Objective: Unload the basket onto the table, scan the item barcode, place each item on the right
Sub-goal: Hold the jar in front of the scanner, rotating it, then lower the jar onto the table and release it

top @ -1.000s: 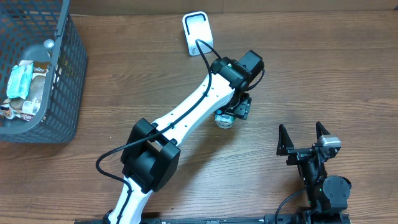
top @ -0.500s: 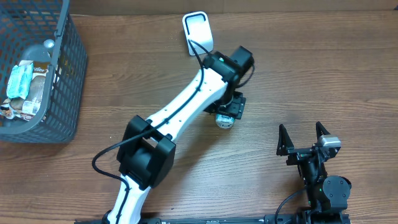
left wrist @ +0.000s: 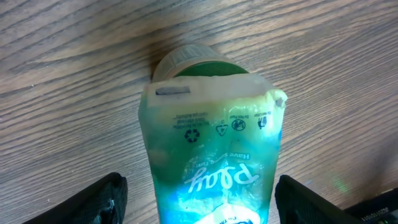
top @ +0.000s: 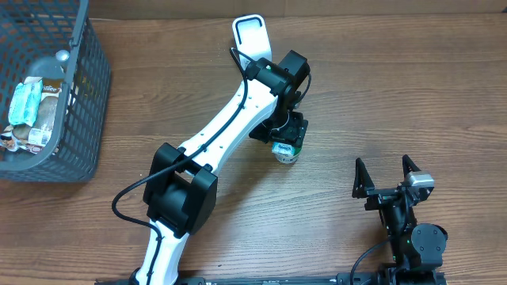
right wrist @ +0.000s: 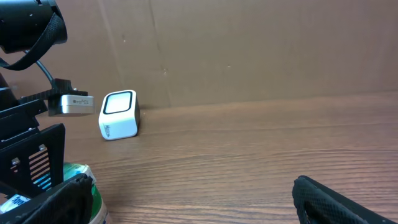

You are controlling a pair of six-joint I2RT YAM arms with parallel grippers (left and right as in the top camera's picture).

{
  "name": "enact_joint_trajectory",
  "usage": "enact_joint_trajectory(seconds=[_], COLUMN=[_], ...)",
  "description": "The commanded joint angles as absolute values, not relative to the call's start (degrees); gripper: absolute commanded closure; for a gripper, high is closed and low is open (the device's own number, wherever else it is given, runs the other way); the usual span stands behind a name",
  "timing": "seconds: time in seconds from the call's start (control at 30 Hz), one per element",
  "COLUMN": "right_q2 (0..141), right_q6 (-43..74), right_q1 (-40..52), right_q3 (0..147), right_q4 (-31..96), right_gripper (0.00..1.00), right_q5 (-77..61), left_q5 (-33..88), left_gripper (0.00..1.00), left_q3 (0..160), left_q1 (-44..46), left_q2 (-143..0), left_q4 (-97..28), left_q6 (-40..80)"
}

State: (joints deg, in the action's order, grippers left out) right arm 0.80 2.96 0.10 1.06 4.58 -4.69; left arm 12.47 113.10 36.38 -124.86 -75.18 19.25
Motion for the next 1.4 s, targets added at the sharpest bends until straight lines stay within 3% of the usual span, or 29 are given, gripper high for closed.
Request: enact_joint_trajectory(seconds=[0.0,0.4,0.6,0.9,0.97,1.13,1.37], right_q2=[0.2,0.2,0.2,0.2,0.2,0.2,0.2], right_q6=[3.0,3.0,3.0,3.0,3.0,3.0,3.0], right_q1=[0.4,0.4,0.4,0.4,0.4,0.4,0.4], right_q3=[0.4,0.4,0.4,0.4,0.4,0.4,0.4], right_q4=[4.4,4.4,4.4,4.4,4.4,4.4,4.4], right_gripper=[0.0,0.0,0.0,0.0,0.0,0.0,0.0], right_q5=[-5.0,-5.0,-5.0,-5.0,-5.0,-5.0,-5.0], left_q5=[13.5,8.8,8.2,5.1,3.9,0.4,0.4], left_gripper=[0.24,0.28,0.47,0.52,0.58,0.86,0.89], left_q3=[114.6,114.5,114.5,114.5,114.5,114.5,114.8], left_q1=[37.3,39.9,39.9,39.9,39.9,39.7,38.6], left_q2=[-125.3,-125.3,-125.4,-125.4,-125.3,-125.3,-124.6], left_q4=[-75.5,-75.0,-75.0,-74.5,-74.5,-74.5,-74.8], left_q6=[18.0,21.3,22.5,24.7,24.7,24.7,24.7])
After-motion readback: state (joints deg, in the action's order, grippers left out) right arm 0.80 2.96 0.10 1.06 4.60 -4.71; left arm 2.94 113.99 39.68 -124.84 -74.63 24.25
